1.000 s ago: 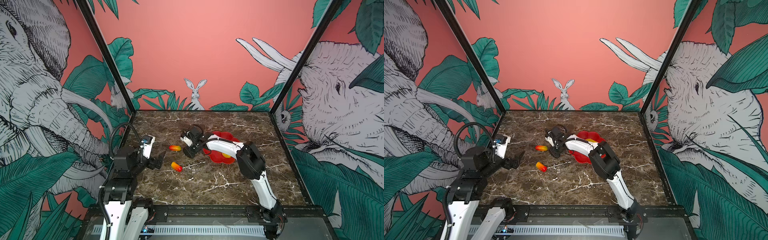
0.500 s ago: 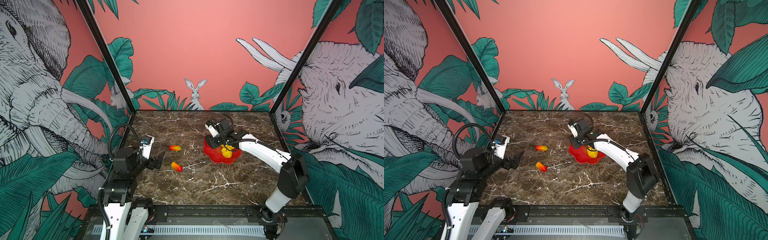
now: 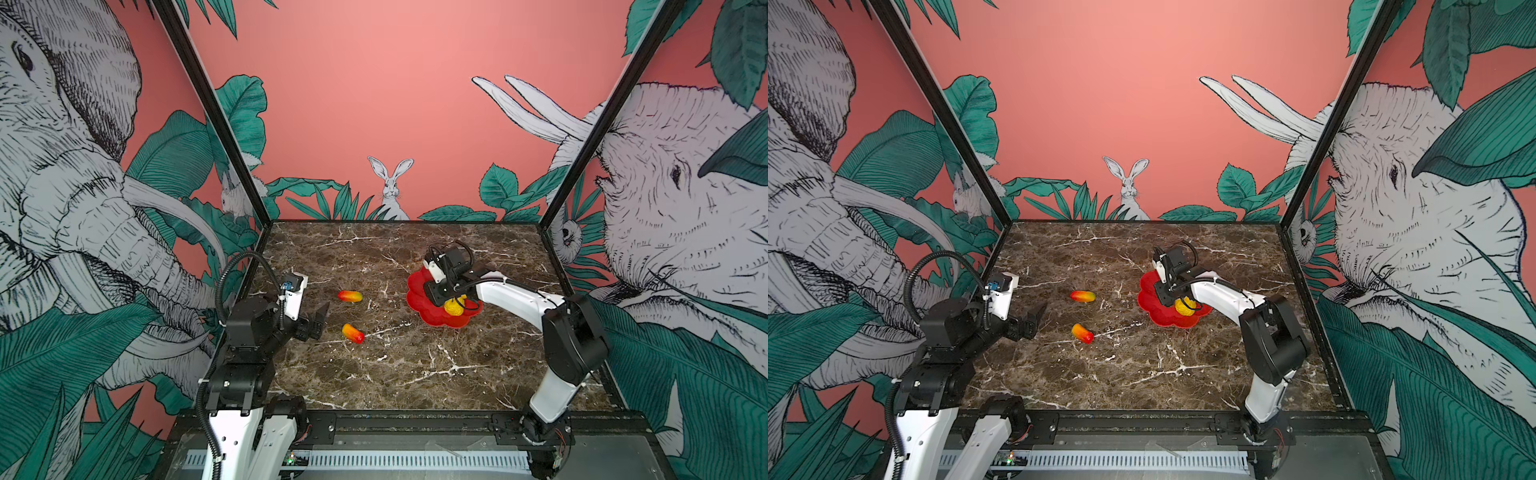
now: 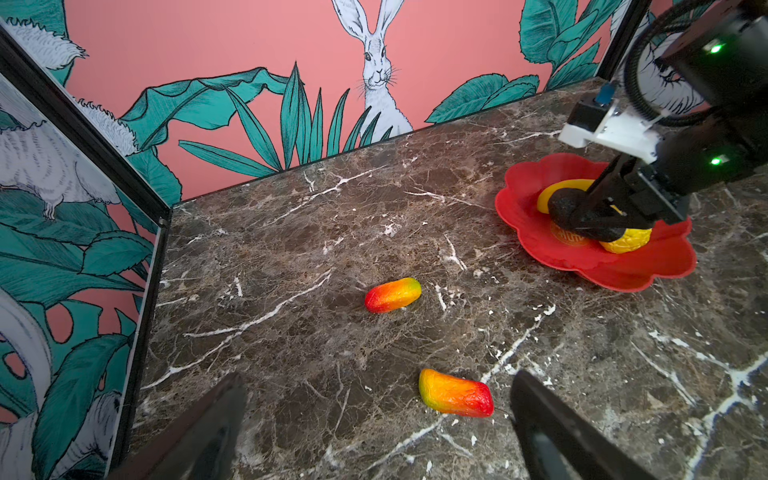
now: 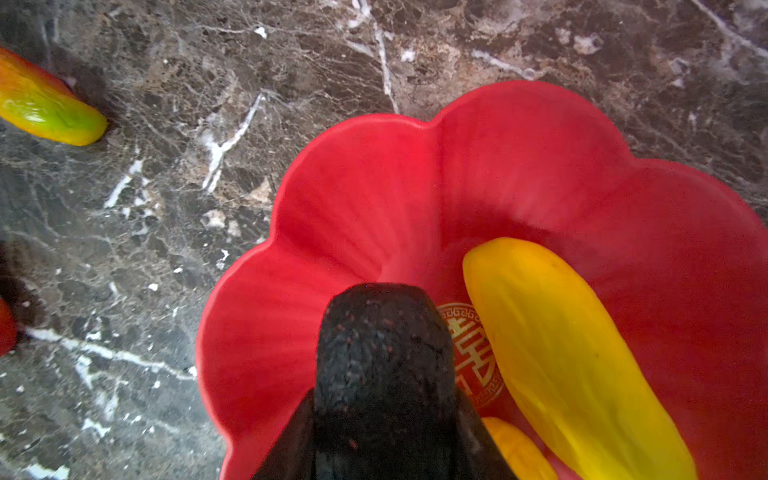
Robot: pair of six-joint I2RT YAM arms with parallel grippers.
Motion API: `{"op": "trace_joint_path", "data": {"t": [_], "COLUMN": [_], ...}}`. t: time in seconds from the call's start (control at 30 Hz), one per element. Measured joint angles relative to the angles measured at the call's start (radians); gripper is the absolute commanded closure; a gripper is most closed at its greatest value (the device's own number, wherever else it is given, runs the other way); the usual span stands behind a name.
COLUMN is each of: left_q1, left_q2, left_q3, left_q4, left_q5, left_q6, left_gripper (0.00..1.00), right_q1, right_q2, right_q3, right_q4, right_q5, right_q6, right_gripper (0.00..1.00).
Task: Place and organize the fake fruits in the fruit bowl
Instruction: 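Carry the avocado with the right gripper into the bowl and release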
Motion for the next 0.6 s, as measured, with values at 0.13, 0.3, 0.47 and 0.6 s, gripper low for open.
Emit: {"op": "trace_joint_path", "data": {"t": [0.13, 0.3, 0.47, 0.6], "left_q1": [0.0, 0.0, 0.0, 0.0], "left_q2": [-0.002, -0.002, -0.017, -0.027], "left_q3": [-0.003, -0.004, -0.023, -0.029], "left_q4": [0.013, 0.024, 0.038, 0.041], "left_q5": [0.002, 0.008, 0.011, 0.011], "left_q6": [0.0, 0.0, 0.0, 0.0], "left_gripper": [0.0, 0.0, 0.0, 0.0], "right_q1": [-0.001, -0.001, -0.001, -0.001], "right_q2": [0.05, 0.104, 0.122, 0.121], "right_q3": [-0.01, -0.011, -0.011, -0.011], "right_q4": [0.068, 0.138, 0.164, 0.169], "right_q5": [0.002, 0.01, 0.041, 0.061], "right_q6": [-0.002, -0.008, -0.029, -0.054], "right_gripper": [0.78, 0.74, 0.49, 0.24]}}
